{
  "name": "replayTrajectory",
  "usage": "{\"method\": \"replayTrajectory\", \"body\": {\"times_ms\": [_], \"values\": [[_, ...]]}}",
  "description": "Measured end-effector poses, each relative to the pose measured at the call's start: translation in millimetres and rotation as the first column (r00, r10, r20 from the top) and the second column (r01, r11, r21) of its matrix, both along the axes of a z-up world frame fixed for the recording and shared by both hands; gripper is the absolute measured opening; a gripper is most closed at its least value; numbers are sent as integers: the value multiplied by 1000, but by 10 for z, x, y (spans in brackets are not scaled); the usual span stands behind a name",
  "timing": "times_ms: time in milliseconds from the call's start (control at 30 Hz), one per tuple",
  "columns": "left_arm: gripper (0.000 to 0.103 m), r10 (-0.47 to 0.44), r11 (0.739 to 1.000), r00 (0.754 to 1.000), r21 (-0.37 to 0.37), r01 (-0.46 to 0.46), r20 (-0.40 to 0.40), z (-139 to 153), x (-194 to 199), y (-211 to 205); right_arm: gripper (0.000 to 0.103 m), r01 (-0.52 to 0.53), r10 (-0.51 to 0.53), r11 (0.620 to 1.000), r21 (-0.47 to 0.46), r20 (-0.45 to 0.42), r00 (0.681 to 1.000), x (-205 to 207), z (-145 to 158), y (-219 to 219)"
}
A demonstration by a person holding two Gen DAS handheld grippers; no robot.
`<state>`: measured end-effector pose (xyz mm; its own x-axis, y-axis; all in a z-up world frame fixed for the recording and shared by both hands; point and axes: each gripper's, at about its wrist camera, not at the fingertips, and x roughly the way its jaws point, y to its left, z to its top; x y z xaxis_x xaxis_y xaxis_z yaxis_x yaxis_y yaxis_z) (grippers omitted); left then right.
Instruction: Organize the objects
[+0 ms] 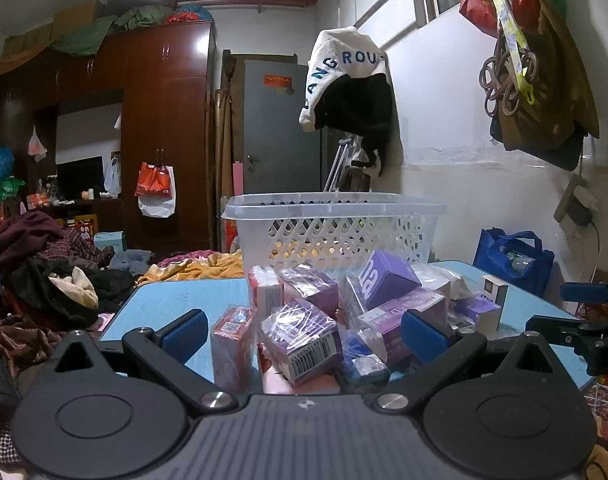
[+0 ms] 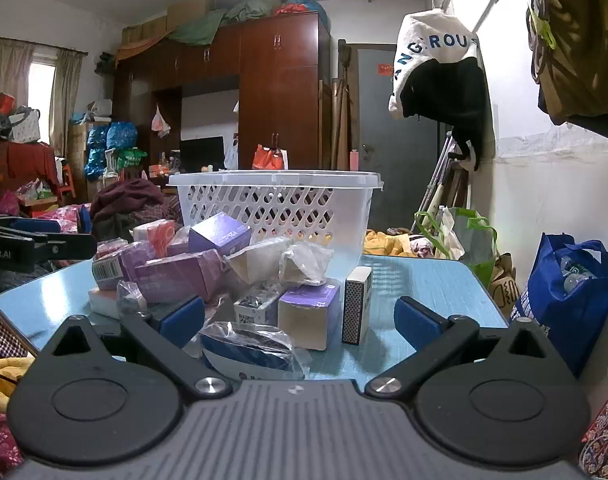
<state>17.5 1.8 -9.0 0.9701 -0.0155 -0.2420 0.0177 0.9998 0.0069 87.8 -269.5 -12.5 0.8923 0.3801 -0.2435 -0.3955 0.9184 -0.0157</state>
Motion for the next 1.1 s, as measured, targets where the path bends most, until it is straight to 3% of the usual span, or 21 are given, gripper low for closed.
{"method": "replayTrajectory", "body": {"times_ms": [1100], "values": [[103, -4, 1000, 1000, -4, 4, -1, -7, 1, 13, 103, -4, 4, 1000, -5, 4, 1000, -7, -4, 11]]}}
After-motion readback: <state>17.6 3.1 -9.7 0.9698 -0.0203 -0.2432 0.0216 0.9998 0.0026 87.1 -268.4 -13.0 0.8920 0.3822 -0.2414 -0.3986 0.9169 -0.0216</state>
